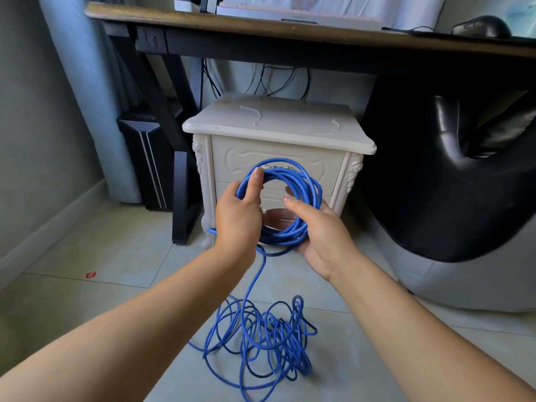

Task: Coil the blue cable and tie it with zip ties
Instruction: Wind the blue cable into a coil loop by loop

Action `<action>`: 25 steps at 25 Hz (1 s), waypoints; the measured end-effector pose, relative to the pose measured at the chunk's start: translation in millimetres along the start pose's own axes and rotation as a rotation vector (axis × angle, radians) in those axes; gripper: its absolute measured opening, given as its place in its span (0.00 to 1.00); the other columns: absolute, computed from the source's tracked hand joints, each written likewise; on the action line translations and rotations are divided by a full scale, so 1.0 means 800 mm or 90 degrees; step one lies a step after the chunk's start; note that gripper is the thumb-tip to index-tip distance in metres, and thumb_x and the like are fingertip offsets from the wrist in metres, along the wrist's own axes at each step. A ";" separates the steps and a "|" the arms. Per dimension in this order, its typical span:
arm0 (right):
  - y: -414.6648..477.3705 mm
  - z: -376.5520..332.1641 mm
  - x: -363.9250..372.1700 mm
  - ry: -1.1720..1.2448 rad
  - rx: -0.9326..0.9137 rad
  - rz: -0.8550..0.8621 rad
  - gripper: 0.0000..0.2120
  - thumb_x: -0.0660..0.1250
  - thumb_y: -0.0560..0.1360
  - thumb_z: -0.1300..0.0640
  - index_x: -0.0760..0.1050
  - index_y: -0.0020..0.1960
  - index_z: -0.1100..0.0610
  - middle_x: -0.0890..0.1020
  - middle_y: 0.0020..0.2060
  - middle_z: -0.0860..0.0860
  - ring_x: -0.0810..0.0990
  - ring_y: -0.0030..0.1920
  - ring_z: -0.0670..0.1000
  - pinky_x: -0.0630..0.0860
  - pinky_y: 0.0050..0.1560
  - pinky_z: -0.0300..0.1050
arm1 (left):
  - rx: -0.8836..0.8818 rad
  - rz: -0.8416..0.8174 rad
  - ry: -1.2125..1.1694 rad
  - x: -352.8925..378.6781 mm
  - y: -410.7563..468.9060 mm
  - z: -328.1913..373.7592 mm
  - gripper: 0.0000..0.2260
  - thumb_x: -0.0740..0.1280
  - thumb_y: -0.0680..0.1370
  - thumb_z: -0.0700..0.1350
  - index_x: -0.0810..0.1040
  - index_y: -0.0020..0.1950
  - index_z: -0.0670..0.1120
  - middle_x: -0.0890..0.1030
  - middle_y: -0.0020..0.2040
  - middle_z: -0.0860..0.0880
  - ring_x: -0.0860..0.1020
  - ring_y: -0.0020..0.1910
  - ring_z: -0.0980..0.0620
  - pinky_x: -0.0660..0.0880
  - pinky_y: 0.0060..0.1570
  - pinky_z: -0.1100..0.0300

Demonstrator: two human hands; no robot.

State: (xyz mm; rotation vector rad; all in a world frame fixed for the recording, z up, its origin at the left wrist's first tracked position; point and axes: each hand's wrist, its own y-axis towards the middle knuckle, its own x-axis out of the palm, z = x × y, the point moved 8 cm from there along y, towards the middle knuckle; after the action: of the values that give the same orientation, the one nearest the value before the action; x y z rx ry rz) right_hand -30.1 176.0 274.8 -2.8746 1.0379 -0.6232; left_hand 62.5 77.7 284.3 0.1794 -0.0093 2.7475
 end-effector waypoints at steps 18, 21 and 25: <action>-0.005 -0.031 -0.002 -0.756 -0.134 -0.010 0.08 0.67 0.72 0.56 0.70 0.49 0.51 0.81 0.41 0.49 0.82 0.37 0.47 0.76 0.33 0.40 | 0.388 -0.398 0.614 0.050 -0.013 0.025 0.30 0.60 0.75 0.34 0.66 0.73 0.59 0.81 0.47 0.52 0.75 0.43 0.53 0.72 0.43 0.58; 0.001 -0.023 -0.019 -0.662 -0.068 0.004 0.14 0.72 0.70 0.52 0.72 0.53 0.51 0.83 0.44 0.49 0.83 0.41 0.47 0.78 0.36 0.42 | 0.313 -0.335 0.471 0.035 -0.001 0.032 0.27 0.61 0.78 0.34 0.69 0.70 0.60 0.77 0.38 0.55 0.74 0.32 0.59 0.70 0.34 0.66; 0.003 0.005 -0.023 -0.393 0.061 -0.064 0.11 0.71 0.74 0.54 0.75 0.53 0.57 0.84 0.40 0.56 0.85 0.39 0.55 0.83 0.47 0.54 | 0.172 -0.189 0.280 0.007 0.018 0.031 0.18 0.61 0.81 0.38 0.75 0.66 0.57 0.75 0.36 0.51 0.73 0.32 0.53 0.78 0.27 0.56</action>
State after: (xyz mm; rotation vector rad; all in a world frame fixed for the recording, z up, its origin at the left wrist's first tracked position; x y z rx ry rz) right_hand -42.9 185.2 263.7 -2.7437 0.7435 0.2116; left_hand 55.0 65.6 309.5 -0.3275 0.4684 2.4247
